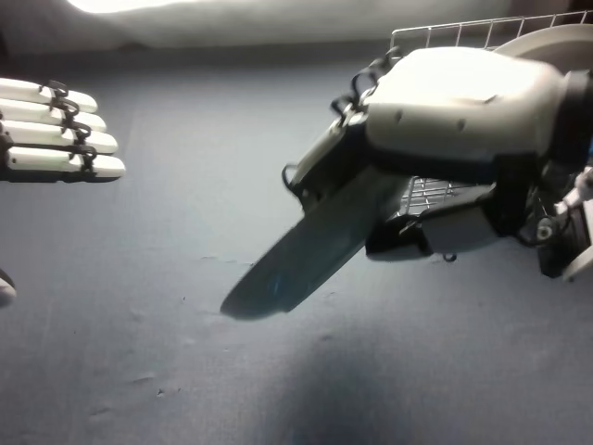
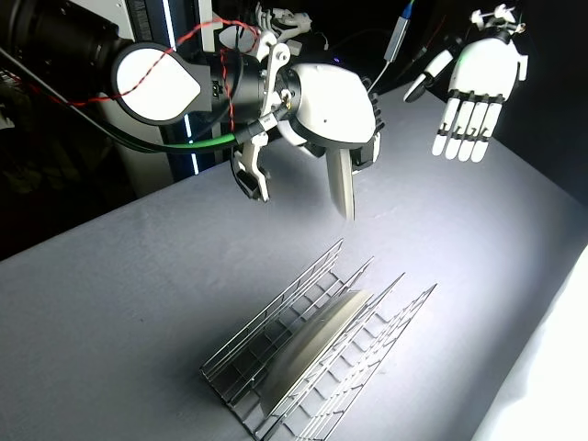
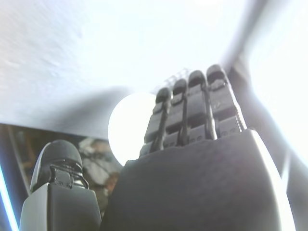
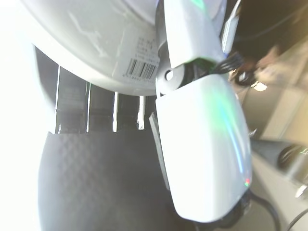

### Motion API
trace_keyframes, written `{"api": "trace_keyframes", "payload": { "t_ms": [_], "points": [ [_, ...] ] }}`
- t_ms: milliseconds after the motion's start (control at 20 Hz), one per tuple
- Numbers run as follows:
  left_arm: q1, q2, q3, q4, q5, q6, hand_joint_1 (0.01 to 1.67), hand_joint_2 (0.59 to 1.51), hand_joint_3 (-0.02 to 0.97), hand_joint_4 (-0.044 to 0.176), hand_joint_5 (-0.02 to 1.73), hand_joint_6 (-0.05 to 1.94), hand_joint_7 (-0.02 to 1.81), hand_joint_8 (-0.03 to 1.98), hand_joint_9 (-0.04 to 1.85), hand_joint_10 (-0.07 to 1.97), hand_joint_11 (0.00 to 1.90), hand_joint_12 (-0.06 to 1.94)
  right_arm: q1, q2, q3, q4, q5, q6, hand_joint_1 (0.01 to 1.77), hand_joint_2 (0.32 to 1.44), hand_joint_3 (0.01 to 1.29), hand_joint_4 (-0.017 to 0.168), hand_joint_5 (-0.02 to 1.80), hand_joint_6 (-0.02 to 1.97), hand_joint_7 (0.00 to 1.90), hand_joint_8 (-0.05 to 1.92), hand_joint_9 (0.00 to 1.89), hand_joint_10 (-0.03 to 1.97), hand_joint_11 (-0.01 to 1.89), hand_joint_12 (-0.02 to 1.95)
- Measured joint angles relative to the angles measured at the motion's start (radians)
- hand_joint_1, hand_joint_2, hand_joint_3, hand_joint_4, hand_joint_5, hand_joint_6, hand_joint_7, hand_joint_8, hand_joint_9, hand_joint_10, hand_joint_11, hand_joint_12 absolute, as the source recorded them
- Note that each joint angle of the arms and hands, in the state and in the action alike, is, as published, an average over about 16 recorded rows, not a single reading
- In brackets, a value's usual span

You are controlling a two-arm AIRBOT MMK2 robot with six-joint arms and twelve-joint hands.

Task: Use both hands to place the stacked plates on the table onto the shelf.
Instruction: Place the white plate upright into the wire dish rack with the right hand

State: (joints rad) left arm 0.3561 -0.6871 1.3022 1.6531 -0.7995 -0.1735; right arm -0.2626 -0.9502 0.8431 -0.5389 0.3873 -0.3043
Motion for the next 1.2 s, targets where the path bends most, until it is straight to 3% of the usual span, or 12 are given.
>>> {"api": "trace_keyframes", "payload": {
  "t_ms": [650,1200],
  "points": [
    [-0.053,0.006,0.025,0.017,-0.032,-0.041,0.01,1.061,0.019,-0.001,0.02,0.01,0.02,0.01,0.02,0.01,0.01,0.0,0.06,0.086,-0.016,0.462,-0.018,0.003,1.37,1.01,0.01,-0.005,0.83,1.12,0.92,1.02,0.96,1.19,0.93,1.41],
    [-0.079,-0.007,0.031,0.06,-0.051,-0.072,0.01,1.061,0.019,-0.001,0.02,0.01,0.02,0.01,0.02,0.01,0.01,0.0,0.07,0.142,0.023,0.57,-0.018,0.005,1.37,1.01,0.01,-0.008,0.83,1.09,0.92,1.04,0.95,1.19,0.92,1.41]
  ]
}}
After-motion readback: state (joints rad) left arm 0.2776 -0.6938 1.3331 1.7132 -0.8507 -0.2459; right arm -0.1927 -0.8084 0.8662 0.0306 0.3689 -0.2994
